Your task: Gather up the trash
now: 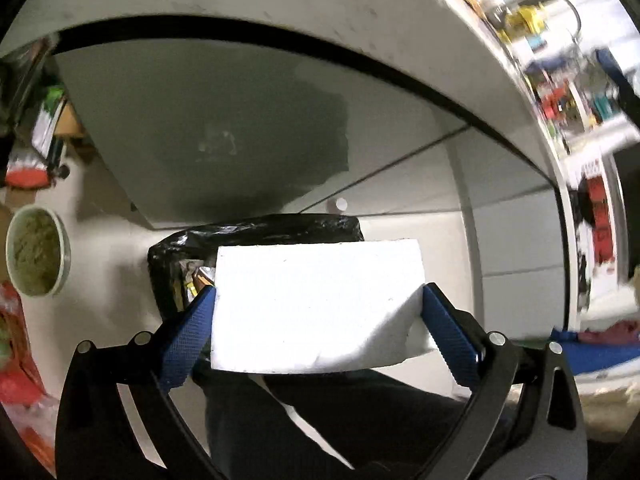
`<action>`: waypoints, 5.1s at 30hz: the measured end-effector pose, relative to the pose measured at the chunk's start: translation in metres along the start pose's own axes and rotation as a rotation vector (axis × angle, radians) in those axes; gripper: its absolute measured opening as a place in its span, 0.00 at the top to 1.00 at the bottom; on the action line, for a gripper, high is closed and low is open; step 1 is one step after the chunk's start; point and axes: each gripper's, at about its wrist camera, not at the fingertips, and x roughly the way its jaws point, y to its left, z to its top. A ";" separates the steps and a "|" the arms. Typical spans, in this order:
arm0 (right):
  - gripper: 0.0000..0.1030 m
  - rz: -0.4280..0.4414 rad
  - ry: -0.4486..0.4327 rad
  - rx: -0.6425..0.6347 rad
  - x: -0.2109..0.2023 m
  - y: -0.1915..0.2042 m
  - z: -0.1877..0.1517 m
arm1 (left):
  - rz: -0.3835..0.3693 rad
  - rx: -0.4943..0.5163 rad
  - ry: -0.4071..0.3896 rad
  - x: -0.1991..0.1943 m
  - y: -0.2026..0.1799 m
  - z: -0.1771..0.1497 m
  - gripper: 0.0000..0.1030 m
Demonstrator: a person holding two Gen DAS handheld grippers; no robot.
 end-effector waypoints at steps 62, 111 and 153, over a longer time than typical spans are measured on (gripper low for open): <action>0.14 0.211 -0.080 0.330 0.070 0.030 -0.005 | -0.287 0.296 -0.139 -0.090 -0.058 -0.022 0.07; 0.76 -0.528 0.102 0.269 0.131 -0.254 0.155 | -0.046 0.153 -0.372 -0.125 -0.060 0.082 0.07; 0.85 0.065 -0.144 0.397 -0.010 -0.187 0.055 | 0.426 -0.296 -0.412 -0.013 -0.058 0.437 0.07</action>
